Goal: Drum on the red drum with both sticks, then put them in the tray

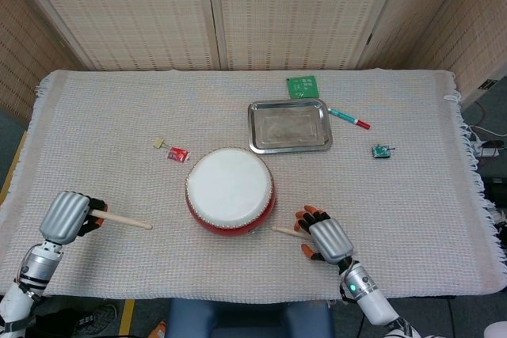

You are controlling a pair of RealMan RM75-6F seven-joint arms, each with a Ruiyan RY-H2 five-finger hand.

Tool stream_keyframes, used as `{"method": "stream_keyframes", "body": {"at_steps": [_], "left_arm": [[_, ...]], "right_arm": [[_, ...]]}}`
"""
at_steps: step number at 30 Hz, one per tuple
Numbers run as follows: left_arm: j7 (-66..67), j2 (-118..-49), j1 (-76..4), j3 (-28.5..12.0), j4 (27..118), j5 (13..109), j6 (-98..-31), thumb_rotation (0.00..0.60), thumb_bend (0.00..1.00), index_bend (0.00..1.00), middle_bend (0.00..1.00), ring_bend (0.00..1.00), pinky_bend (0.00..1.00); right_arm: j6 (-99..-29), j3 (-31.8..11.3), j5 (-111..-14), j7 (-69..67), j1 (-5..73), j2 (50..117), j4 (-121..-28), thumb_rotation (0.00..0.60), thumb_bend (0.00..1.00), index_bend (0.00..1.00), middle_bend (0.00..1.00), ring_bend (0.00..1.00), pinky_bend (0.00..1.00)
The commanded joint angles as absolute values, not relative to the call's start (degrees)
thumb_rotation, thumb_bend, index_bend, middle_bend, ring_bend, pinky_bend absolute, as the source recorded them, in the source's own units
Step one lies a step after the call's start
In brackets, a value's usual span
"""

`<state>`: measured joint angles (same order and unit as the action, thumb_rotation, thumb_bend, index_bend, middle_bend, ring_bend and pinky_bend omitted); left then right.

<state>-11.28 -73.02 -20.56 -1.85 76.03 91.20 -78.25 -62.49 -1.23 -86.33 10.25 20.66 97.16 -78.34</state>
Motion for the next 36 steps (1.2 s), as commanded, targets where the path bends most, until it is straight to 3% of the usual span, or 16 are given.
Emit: {"method": "stream_keyframes", "body": {"at_steps": [1, 12, 21, 26, 31, 36], "left_arm": [[-11.5, -73.1, -20.6, -1.8, 75.8, 91.2, -78.2, 0.600, 0.80, 1.00, 1.00, 1.00, 1.00], [-12.0, -73.1, -20.5, -1.7, 75.7, 91.2, -78.2, 0.600, 0.80, 1.00, 1.00, 1.00, 1.00], [-12.8, -72.9, -20.2, -1.7, 75.6, 91.2, -78.9, 0.600, 0.79, 1.00, 1.00, 1.00, 1.00], [-12.9, -72.6, -19.9, -1.8, 75.9, 91.2, -79.2, 0.600, 0.79, 1.00, 1.00, 1.00, 1.00], [-12.9, -72.3, -19.7, -1.8, 76.3, 91.0, -79.4, 0.600, 0.79, 1.00, 1.00, 1.00, 1.00], [-12.8, -72.1, -19.5, -1.9, 76.9, 90.8, -79.5, 0.600, 0.79, 1.00, 1.00, 1.00, 1.00]], "right_arm": [[-62.7, -1.5, -86.1, 9.9, 21.1, 97.9, -77.4, 0.600, 0.31, 0.38, 0.19, 0.07, 0.23], [-62.5, -0.8, -85.8, 9.6, 21.8, 99.8, -74.5, 0.600, 0.31, 0.47, 0.19, 0.07, 0.23], [-66.1, -0.3, -87.9, 4.1, 21.2, 99.6, -73.6, 0.600, 0.38, 0.67, 0.21, 0.09, 0.23], [-67.9, -3.6, -86.4, -9.5, 21.3, 95.1, -78.6, 0.600, 0.38, 0.69, 0.24, 0.12, 0.23], [-65.4, -9.0, -82.1, -30.7, 22.3, 88.8, -83.8, 0.600, 0.38, 0.69, 0.26, 0.15, 0.23], [-61.2, -11.9, -80.0, -48.1, 23.5, 85.0, -83.1, 0.600, 0.38, 0.71, 0.36, 0.28, 0.30]]}}
